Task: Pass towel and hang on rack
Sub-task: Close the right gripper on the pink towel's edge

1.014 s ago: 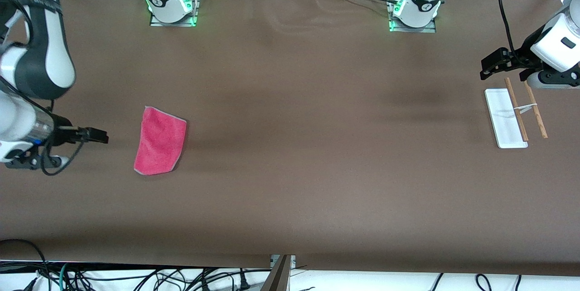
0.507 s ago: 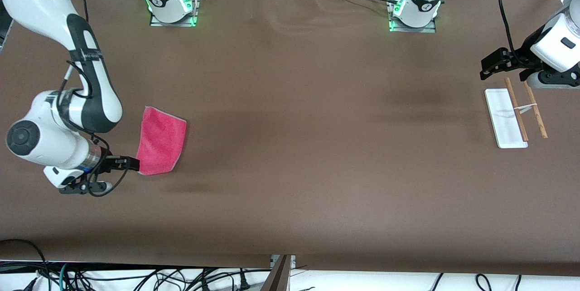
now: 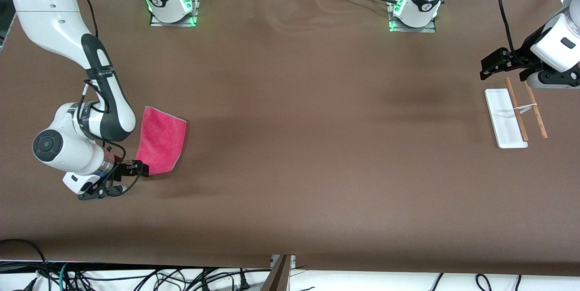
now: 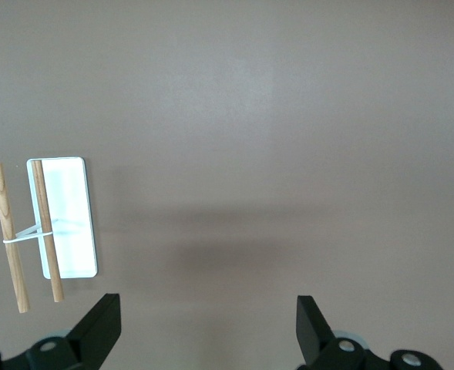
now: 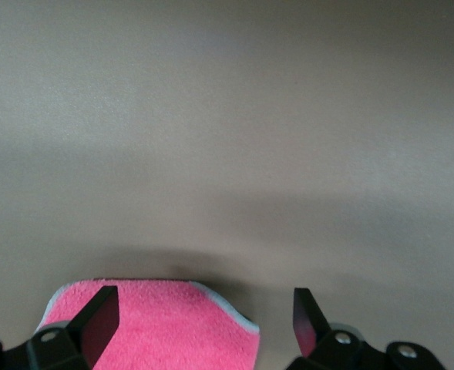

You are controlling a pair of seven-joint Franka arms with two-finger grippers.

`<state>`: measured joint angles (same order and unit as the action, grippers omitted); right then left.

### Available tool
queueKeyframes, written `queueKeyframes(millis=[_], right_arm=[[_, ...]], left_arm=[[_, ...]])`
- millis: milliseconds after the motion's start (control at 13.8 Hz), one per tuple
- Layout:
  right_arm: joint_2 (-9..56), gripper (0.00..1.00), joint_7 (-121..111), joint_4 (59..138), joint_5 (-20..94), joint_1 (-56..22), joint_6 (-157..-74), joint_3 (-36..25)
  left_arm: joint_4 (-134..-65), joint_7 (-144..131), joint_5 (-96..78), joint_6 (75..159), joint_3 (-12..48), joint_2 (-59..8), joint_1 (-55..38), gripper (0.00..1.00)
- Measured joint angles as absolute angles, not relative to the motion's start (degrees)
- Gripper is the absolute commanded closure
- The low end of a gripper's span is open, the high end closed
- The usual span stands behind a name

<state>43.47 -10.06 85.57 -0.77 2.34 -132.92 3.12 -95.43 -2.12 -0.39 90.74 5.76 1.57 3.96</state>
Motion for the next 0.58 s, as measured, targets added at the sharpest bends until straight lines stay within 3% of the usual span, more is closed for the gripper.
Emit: queueKeyframes(millis=[580], right_arm=[[46.3, 0.0, -12.8, 85.6, 1.8, 2.8, -133.1, 3.6]], left_arm=[[-95.4, -2.1, -0.4, 90.7, 5.8, 1.6, 4.0, 0.0]])
